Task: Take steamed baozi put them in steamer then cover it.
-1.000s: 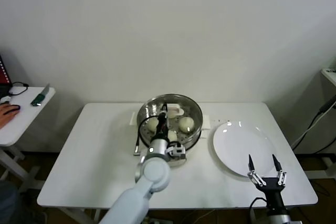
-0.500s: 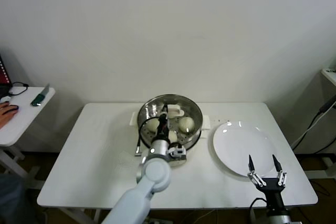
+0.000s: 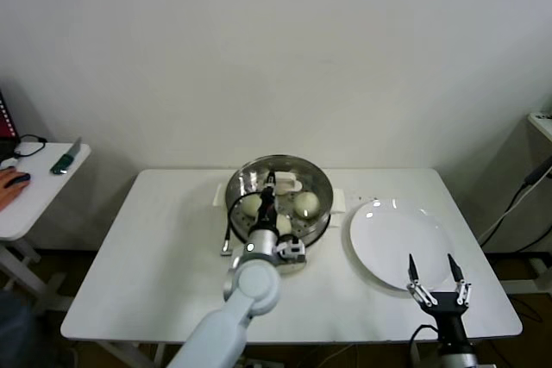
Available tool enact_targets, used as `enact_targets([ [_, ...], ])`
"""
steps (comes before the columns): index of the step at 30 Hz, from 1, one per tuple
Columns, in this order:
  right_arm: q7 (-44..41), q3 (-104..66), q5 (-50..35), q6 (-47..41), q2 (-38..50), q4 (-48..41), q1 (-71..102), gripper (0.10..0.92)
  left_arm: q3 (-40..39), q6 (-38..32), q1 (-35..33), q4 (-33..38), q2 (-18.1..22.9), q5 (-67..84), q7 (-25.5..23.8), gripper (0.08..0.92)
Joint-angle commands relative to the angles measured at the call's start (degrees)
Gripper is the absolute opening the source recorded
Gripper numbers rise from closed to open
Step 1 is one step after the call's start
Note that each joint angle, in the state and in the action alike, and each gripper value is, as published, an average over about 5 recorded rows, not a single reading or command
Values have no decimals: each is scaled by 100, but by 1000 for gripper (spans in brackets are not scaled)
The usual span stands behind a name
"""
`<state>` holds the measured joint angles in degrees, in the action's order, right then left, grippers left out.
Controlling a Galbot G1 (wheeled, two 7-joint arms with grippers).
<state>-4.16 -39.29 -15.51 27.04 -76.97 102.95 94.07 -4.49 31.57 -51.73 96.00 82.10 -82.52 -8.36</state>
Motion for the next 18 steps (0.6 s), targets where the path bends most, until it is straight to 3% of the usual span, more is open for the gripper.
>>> enact_targets([
  [1,-7,3,11,-2,-6,2,-2,823,3,-16,-23,-8,7,-19,4,149],
  [8,-15,13,25,-2,-11,4,-3,823,27,-18,-42,31,-23,-8,-8,216],
  [18,-20,107,59,-4,-61,-11,-21,823,-62,-17,-140,467,-184,426,9,505],
])
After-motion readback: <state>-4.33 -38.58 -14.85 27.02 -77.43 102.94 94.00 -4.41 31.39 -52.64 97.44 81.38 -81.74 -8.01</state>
